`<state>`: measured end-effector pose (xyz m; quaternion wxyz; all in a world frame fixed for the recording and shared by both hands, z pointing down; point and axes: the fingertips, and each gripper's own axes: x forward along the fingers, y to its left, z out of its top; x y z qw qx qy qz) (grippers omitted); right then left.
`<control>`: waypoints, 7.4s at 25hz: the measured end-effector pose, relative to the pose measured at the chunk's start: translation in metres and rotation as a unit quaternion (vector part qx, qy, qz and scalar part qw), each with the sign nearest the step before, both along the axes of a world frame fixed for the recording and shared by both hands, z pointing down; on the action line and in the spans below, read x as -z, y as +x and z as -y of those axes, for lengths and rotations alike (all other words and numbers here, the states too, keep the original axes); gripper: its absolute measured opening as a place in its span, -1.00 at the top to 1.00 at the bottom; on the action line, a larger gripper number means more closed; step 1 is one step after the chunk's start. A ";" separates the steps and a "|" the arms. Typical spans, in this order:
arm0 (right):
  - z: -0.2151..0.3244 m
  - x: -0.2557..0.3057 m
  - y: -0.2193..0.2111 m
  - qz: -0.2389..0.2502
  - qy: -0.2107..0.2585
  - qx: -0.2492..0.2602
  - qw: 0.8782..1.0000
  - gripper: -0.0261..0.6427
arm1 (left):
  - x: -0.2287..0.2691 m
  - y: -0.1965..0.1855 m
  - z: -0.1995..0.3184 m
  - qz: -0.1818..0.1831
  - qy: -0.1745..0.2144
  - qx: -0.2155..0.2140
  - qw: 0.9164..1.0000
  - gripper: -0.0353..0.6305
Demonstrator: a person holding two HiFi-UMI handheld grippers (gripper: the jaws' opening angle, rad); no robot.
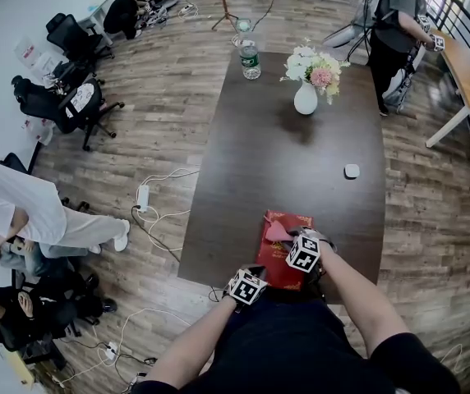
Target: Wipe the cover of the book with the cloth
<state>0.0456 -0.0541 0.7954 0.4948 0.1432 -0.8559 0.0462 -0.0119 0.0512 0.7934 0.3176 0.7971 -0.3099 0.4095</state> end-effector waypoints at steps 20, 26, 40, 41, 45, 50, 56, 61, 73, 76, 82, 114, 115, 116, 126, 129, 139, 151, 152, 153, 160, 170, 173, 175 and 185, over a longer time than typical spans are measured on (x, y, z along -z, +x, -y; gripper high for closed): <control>-0.004 -0.001 0.016 -0.001 0.003 -0.010 1.000 0.58 | -0.003 -0.001 -0.002 0.000 0.000 0.002 1.000 0.91; -0.005 -0.001 0.021 -0.002 0.003 -0.015 1.000 0.57 | -0.003 -0.001 -0.002 0.003 0.002 0.003 1.000 0.91; -0.005 0.002 0.035 -0.002 0.002 -0.027 1.000 0.58 | -0.002 0.001 0.004 -0.003 0.015 0.006 1.000 0.91; -0.005 0.002 0.035 -0.002 0.002 -0.028 1.000 0.58 | -0.002 0.001 0.003 -0.001 0.012 0.006 1.000 0.91; -0.007 0.001 0.039 -0.004 0.003 -0.030 1.000 0.58 | -0.004 -0.002 -0.001 0.006 0.002 0.006 1.000 0.91; -0.006 0.003 0.046 -0.004 -0.001 -0.033 0.999 0.58 | 0.000 0.001 0.001 0.002 0.002 0.005 1.000 0.91; -0.005 0.002 0.052 -0.003 -0.001 -0.040 0.999 0.58 | -0.001 -0.001 0.003 0.006 0.003 0.003 1.000 0.91; -0.008 0.003 0.058 -0.005 -0.001 -0.042 0.999 0.58 | -0.001 0.001 0.002 0.003 0.005 0.003 1.000 0.91; -0.012 0.006 0.066 0.001 -0.002 -0.057 0.998 0.58 | 0.000 0.000 0.000 0.004 0.005 0.002 1.000 0.91; -0.010 0.004 0.068 0.004 -0.001 -0.060 0.998 0.58 | -0.003 -0.001 0.002 0.008 0.005 0.003 1.000 0.91; -0.009 0.004 0.074 0.008 0.000 -0.073 0.997 0.58 | -0.006 -0.002 0.005 0.007 0.007 0.006 1.000 0.91; -0.057 0.018 0.149 -0.002 0.009 -0.200 0.980 0.57 | 0.000 -0.006 -0.010 0.001 -0.002 -0.026 1.000 0.91; -0.054 0.022 0.147 -0.002 0.012 -0.199 0.980 0.57 | 0.002 -0.004 -0.009 -0.002 -0.005 -0.030 1.000 0.91; -0.048 0.026 0.143 -0.003 0.014 -0.196 0.980 0.57 | 0.003 -0.002 -0.006 -0.004 -0.007 -0.034 0.999 0.91; -0.016 0.050 0.052 -0.013 0.028 -0.130 0.991 0.57 | -0.002 0.004 -0.001 -0.043 -0.018 -0.098 0.994 0.91; -0.017 0.051 0.020 -0.015 0.025 -0.100 0.995 0.57 | 0.001 0.004 -0.003 -0.053 -0.025 -0.111 0.992 0.91; -0.014 0.043 -0.046 -0.013 0.032 -0.043 0.998 0.57 | 0.006 0.008 -0.003 -0.074 -0.024 -0.127 0.989 0.91; -0.011 0.006 -0.071 -0.043 0.018 -0.020 0.999 0.57 | 0.003 0.006 -0.004 -0.080 -0.020 -0.106 0.991 0.91; -0.011 0.004 -0.070 -0.045 0.016 -0.022 0.999 0.57 | 0.003 0.005 -0.005 -0.079 -0.019 -0.106 0.991 0.91; -0.012 0.004 -0.070 -0.043 0.014 -0.025 0.999 0.57 | 0.004 0.004 -0.005 -0.079 -0.018 -0.106 0.991 0.91; -0.015 0.005 -0.061 -0.043 0.018 -0.041 0.998 0.58 | 0.005 0.003 -0.007 -0.072 -0.019 -0.108 0.991 0.91; -0.017 0.000 -0.046 -0.044 0.014 -0.050 0.998 0.58 | 0.002 0.005 -0.006 -0.071 -0.012 -0.107 0.992 0.91; -0.017 -0.001 -0.042 -0.041 0.008 -0.056 0.998 0.58 | 0.001 0.003 -0.006 -0.066 -0.015 -0.106 0.992 0.91; -0.016 -0.003 -0.039 -0.040 0.007 -0.062 0.997 0.58 | 0.000 0.004 -0.004 -0.069 -0.012 -0.106 0.992 0.91; -0.014 0.002 -0.028 -0.028 -0.006 -0.090 0.996 0.57 | 0.003 0.004 -0.003 -0.067 -0.013 -0.113 0.991 0.91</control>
